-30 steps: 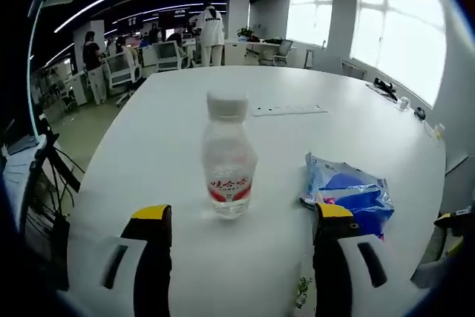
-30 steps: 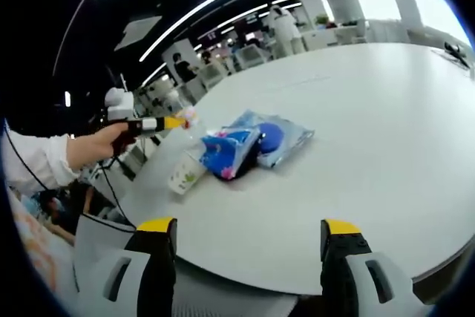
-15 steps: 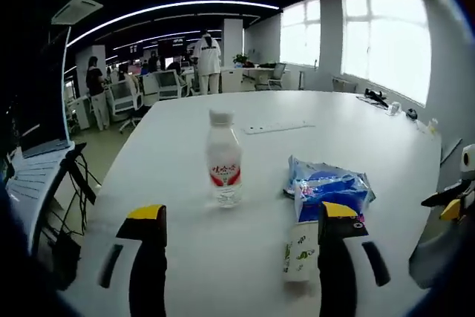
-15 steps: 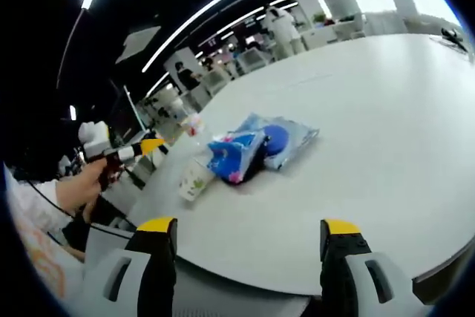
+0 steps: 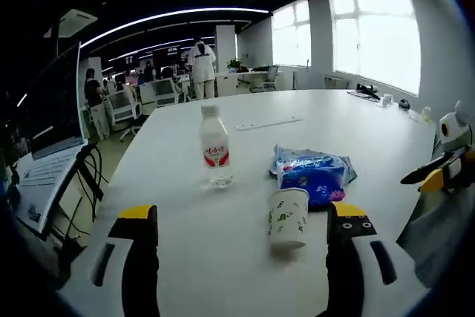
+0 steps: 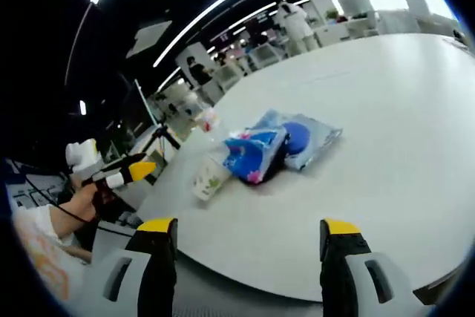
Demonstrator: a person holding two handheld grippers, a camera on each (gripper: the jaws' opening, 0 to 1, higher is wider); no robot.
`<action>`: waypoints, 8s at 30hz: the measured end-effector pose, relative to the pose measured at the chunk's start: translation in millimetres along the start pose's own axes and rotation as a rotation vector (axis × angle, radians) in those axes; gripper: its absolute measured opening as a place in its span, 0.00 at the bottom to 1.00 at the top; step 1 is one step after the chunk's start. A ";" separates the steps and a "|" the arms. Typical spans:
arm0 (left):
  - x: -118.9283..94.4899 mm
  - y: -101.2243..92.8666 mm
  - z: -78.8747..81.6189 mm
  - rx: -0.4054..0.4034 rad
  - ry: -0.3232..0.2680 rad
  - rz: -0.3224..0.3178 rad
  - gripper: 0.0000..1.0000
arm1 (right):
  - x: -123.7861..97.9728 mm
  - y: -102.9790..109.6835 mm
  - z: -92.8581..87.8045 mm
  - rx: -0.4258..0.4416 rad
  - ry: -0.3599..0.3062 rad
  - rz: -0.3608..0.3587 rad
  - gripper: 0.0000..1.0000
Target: Arrange the tabletop items into an orderly group along one side of the table until the central work area is clear of visible clutter.
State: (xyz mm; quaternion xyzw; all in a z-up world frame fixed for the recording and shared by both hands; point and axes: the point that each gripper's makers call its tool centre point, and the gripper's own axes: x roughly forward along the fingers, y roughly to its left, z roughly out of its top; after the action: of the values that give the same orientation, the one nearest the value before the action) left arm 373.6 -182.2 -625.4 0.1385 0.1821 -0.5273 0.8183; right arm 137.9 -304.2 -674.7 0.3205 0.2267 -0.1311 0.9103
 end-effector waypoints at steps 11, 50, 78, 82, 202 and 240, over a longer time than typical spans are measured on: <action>-13.4 -7.8 -15.9 0.038 0.014 -0.027 1.00 | 10.9 12.7 15.9 -0.009 -0.012 0.035 0.80; -9.4 -11.0 -36.2 -0.044 0.003 -0.035 0.89 | 95.0 88.6 97.8 -0.445 0.149 0.296 0.72; -4.5 -12.7 -58.9 -0.039 0.099 -0.047 0.87 | 172.3 98.8 20.3 -0.666 0.527 0.409 0.62; -4.5 -12.5 -59.6 -0.038 0.101 -0.047 0.87 | 178.7 94.2 8.2 -0.668 0.568 0.407 0.60; -5.5 -11.1 -74.2 0.031 0.160 -0.047 0.75 | 267.5 12.1 135.1 -2.148 1.053 0.122 0.00; -4.7 -8.2 -75.9 0.051 0.172 -0.035 0.73 | 269.7 2.4 128.7 -2.134 1.097 0.081 0.00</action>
State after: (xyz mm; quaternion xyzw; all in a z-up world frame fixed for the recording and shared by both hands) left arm 352.7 -149.9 -691.5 0.2007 0.2406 -0.5319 0.7867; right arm 413.9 -410.3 -718.4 -0.5754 0.5685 0.3054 0.5025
